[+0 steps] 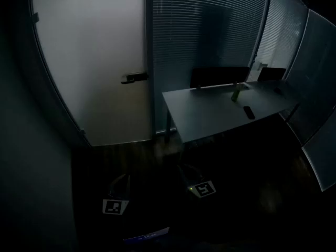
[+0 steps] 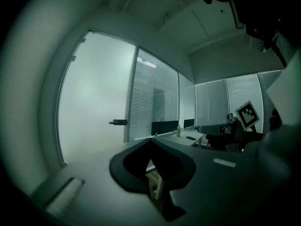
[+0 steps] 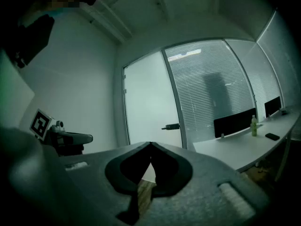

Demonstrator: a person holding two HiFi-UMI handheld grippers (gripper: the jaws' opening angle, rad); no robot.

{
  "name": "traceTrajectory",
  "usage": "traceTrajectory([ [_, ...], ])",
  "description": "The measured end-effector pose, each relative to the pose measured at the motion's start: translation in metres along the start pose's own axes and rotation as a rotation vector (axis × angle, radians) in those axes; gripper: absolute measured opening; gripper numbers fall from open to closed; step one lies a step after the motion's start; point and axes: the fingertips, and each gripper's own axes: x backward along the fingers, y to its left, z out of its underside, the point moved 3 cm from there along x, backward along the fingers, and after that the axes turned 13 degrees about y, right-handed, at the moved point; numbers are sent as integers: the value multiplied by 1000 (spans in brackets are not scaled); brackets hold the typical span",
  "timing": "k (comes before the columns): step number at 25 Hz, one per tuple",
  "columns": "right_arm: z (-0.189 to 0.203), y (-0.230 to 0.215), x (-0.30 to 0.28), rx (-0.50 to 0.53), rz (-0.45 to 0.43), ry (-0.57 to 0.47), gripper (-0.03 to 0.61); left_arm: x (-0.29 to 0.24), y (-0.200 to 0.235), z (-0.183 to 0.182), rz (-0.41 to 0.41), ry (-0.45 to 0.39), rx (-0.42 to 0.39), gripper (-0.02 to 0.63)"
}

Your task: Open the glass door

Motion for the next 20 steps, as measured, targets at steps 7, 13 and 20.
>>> traceTrajectory([
  [7,-3,-9,2,-25,-19,-17,2,-4,-4,-5,-18,3,-8,3],
  [13,-3,-24,-2,-21,-34,-26,2,-13,-10,-10,-39,1,-22,3],
  [20,1,-36,-14,-16,-63,-2,2,-22,-13,-7,-73,9,-16,3],
])
